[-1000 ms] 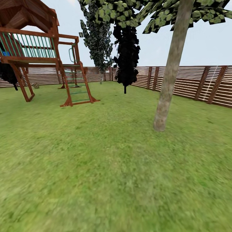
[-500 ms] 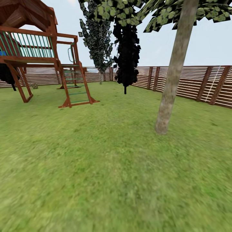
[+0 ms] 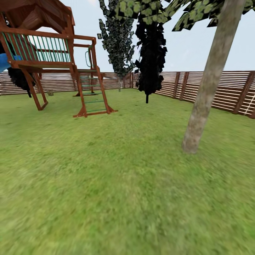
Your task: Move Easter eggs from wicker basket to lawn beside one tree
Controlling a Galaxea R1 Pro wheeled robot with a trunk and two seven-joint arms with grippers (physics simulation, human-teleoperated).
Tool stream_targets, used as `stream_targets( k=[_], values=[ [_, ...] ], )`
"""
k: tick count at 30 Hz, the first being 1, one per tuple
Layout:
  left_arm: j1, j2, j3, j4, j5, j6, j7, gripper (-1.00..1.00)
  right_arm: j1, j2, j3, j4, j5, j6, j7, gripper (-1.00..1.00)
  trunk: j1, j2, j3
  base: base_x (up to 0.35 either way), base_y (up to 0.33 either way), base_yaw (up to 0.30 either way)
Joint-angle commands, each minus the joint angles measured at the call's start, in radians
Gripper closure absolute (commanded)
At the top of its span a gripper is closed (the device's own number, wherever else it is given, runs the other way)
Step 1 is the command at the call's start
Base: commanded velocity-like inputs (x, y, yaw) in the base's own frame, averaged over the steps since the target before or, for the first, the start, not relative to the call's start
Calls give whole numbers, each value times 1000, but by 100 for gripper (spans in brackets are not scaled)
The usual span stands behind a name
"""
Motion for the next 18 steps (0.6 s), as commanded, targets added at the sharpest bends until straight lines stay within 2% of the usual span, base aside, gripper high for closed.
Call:
stream_targets(
  k=[1, 18],
  values=[
    [1, 0, -1, -2, -1, 0, -3, -100, -1, 0, 5, 2, 2, 0, 1, -100, 1, 0, -1, 335, 0, 85],
    [1, 0, -1, -2, -1, 0, -3, -100, -1, -1, 5, 2, 2, 0, 1, -100, 1, 0, -2, 335, 0, 8]
  ],
)
